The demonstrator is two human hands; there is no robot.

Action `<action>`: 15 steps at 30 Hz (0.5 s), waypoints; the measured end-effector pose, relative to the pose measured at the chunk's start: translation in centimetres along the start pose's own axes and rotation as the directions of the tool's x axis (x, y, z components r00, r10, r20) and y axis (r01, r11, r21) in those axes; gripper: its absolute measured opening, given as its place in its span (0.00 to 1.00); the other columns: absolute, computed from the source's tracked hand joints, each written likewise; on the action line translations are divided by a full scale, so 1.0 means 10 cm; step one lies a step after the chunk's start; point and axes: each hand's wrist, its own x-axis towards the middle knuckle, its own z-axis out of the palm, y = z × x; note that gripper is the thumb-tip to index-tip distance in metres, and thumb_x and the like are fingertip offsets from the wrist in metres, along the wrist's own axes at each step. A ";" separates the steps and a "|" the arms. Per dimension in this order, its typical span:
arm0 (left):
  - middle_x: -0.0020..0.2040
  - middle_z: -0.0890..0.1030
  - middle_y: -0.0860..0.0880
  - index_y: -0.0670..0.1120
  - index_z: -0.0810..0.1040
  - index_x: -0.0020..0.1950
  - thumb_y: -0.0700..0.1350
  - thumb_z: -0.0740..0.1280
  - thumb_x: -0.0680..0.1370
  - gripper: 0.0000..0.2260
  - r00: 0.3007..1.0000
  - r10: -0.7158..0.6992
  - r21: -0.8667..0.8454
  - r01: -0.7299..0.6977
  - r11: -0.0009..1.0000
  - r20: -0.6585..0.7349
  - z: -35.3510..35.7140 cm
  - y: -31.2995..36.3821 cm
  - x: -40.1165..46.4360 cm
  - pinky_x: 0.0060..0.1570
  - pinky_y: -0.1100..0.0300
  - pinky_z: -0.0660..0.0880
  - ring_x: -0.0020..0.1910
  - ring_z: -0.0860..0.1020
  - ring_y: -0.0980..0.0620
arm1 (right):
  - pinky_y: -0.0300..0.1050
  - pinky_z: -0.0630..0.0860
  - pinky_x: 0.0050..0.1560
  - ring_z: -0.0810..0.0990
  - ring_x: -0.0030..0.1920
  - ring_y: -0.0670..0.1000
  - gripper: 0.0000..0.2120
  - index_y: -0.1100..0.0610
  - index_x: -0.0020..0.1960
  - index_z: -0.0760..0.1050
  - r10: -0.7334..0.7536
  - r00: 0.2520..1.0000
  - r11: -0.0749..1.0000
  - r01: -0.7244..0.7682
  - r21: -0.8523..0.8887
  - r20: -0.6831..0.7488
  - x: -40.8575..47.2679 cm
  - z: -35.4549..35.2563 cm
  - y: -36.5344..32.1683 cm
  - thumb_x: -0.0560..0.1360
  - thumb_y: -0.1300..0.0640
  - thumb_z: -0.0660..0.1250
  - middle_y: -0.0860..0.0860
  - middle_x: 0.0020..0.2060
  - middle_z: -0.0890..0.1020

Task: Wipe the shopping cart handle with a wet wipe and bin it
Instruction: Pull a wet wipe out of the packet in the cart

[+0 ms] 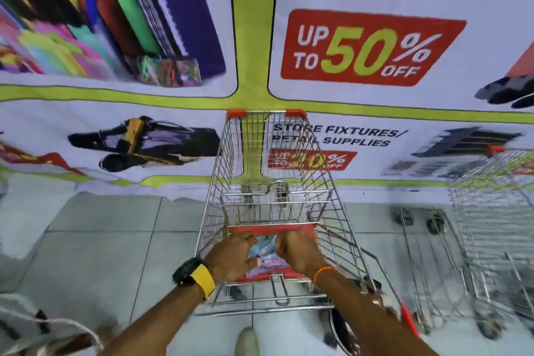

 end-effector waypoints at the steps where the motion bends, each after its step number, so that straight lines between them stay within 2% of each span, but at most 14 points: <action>1: 0.70 0.73 0.42 0.42 0.70 0.70 0.50 0.66 0.76 0.24 0.999 -0.033 -0.022 0.034 0.999 0.040 0.08 -0.06 0.07 0.68 0.51 0.66 0.69 0.70 0.42 | 0.43 0.73 0.38 0.84 0.42 0.59 0.06 0.53 0.35 0.79 -0.007 1.000 1.000 0.007 0.020 0.001 0.12 0.15 0.05 0.67 0.59 0.63 0.57 0.38 0.86; 6: 0.77 0.63 0.42 0.43 0.59 0.76 0.47 0.70 0.73 0.35 0.996 -0.066 -0.126 0.074 0.989 0.068 0.37 -0.29 0.32 0.73 0.52 0.60 0.75 0.61 0.43 | 0.54 0.80 0.50 0.83 0.53 0.64 0.10 0.58 0.49 0.79 0.009 0.999 1.000 -0.008 -0.030 0.034 0.51 0.55 0.12 0.74 0.52 0.65 0.62 0.49 0.85; 9: 0.80 0.53 0.43 0.41 0.52 0.78 0.49 0.69 0.75 0.38 0.993 -0.062 -0.139 0.075 0.987 0.098 0.50 -0.35 0.40 0.75 0.56 0.55 0.78 0.54 0.45 | 0.54 0.80 0.51 0.83 0.54 0.64 0.11 0.58 0.49 0.80 -0.021 0.998 0.996 0.025 -0.090 0.051 0.58 0.61 0.07 0.76 0.51 0.67 0.61 0.50 0.85; 11: 0.80 0.49 0.45 0.42 0.50 0.79 0.51 0.66 0.77 0.37 0.991 -0.048 -0.131 0.064 0.989 0.122 0.59 -0.38 0.42 0.74 0.56 0.56 0.79 0.50 0.47 | 0.55 0.79 0.54 0.82 0.55 0.64 0.09 0.58 0.51 0.80 -0.019 0.997 0.994 0.027 -0.108 0.069 0.58 0.59 0.03 0.77 0.54 0.66 0.62 0.52 0.84; 13: 0.79 0.55 0.42 0.39 0.55 0.77 0.51 0.64 0.77 0.34 0.997 -0.021 -0.134 0.031 0.990 0.073 0.66 -0.38 0.40 0.72 0.54 0.61 0.77 0.56 0.44 | 0.56 0.79 0.56 0.82 0.57 0.65 0.09 0.59 0.53 0.80 -0.029 0.993 0.986 0.047 -0.159 0.113 0.56 0.57 -0.01 0.78 0.57 0.64 0.63 0.55 0.83; 15: 0.73 0.68 0.35 0.34 0.68 0.71 0.52 0.66 0.73 0.32 0.998 -0.017 -0.149 0.026 0.988 0.064 0.71 -0.39 0.42 0.65 0.51 0.70 0.70 0.71 0.39 | 0.56 0.78 0.55 0.81 0.59 0.65 0.10 0.60 0.55 0.79 -0.034 0.991 0.981 0.058 -0.187 0.128 0.56 0.57 -0.02 0.79 0.58 0.63 0.63 0.56 0.82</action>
